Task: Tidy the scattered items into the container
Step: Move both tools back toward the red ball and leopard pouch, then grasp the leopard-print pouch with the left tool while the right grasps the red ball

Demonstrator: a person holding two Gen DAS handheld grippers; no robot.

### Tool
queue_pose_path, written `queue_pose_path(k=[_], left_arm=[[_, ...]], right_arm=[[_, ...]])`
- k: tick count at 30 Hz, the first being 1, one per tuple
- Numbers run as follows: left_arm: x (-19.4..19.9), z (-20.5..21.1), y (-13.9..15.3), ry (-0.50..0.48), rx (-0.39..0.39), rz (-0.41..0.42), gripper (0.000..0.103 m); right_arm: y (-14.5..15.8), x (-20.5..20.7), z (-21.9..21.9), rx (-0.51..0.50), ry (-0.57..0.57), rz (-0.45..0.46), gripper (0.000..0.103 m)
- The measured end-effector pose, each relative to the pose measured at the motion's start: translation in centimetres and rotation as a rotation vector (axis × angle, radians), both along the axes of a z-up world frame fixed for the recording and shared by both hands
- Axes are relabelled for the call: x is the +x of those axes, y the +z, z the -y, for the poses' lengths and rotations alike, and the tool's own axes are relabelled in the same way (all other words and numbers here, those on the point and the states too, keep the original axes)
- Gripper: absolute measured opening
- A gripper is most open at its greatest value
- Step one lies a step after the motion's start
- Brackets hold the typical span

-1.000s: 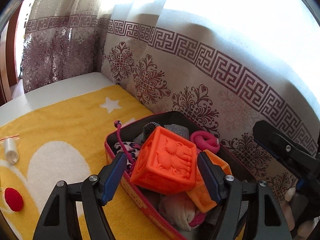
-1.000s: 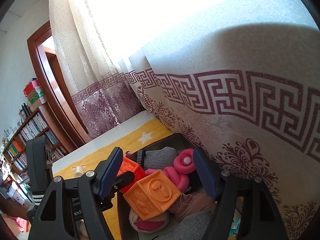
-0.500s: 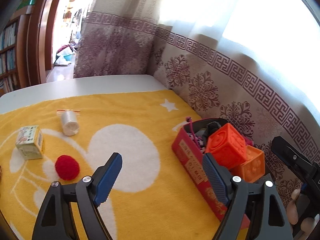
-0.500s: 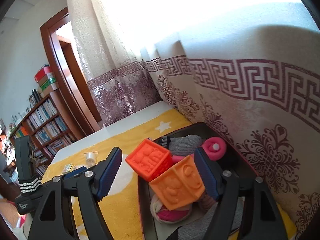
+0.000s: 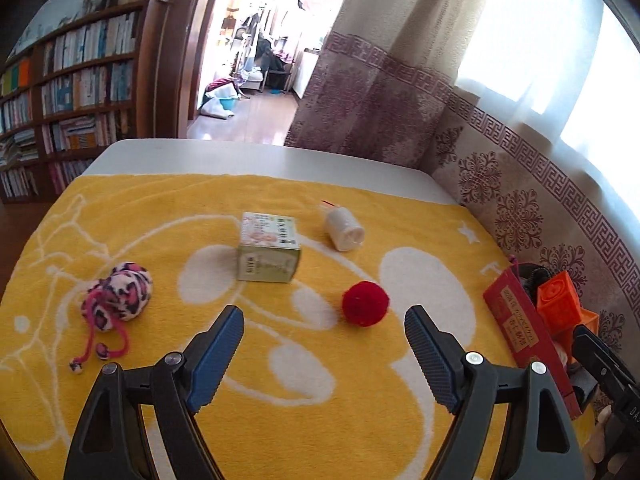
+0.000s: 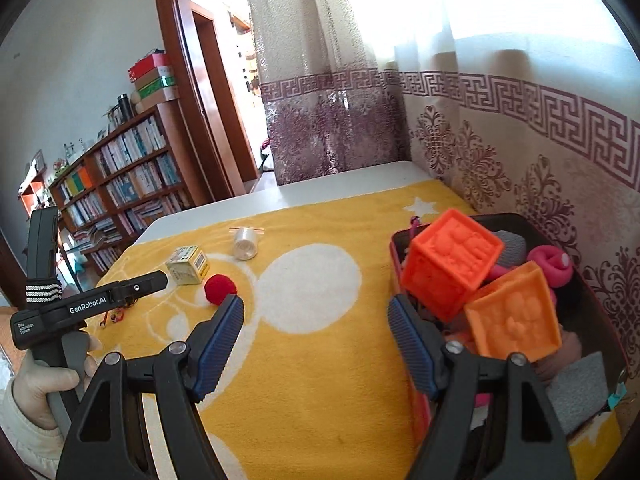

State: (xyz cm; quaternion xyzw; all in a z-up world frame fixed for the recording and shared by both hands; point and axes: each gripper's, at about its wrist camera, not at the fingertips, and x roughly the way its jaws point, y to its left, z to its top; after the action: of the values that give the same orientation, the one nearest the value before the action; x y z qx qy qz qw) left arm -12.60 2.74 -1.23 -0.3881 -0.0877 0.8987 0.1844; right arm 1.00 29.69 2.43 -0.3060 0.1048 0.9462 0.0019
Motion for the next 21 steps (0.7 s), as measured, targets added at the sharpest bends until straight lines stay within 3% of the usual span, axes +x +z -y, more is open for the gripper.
queue_pose_path(k=[10, 15, 21], left_arm=[[-1.5, 8.1, -1.4, 0.169, -0.075, 0.001, 0.084], [-3.5, 9.2, -3.4, 0.177, -0.147, 0.059, 0.084], [-5.3, 9.3, -5.3, 0.146, -0.118, 0.100, 0.084]], right_arm=[[-2.6, -2.1, 3.9, -0.015, 0.080, 0.100, 0.078], [-3.1, -2.4, 5.5, 0.004, 0.112, 0.116, 0.078], [-3.4, -2.9, 6.5, 0.027, 0.122, 0.139, 0.078]])
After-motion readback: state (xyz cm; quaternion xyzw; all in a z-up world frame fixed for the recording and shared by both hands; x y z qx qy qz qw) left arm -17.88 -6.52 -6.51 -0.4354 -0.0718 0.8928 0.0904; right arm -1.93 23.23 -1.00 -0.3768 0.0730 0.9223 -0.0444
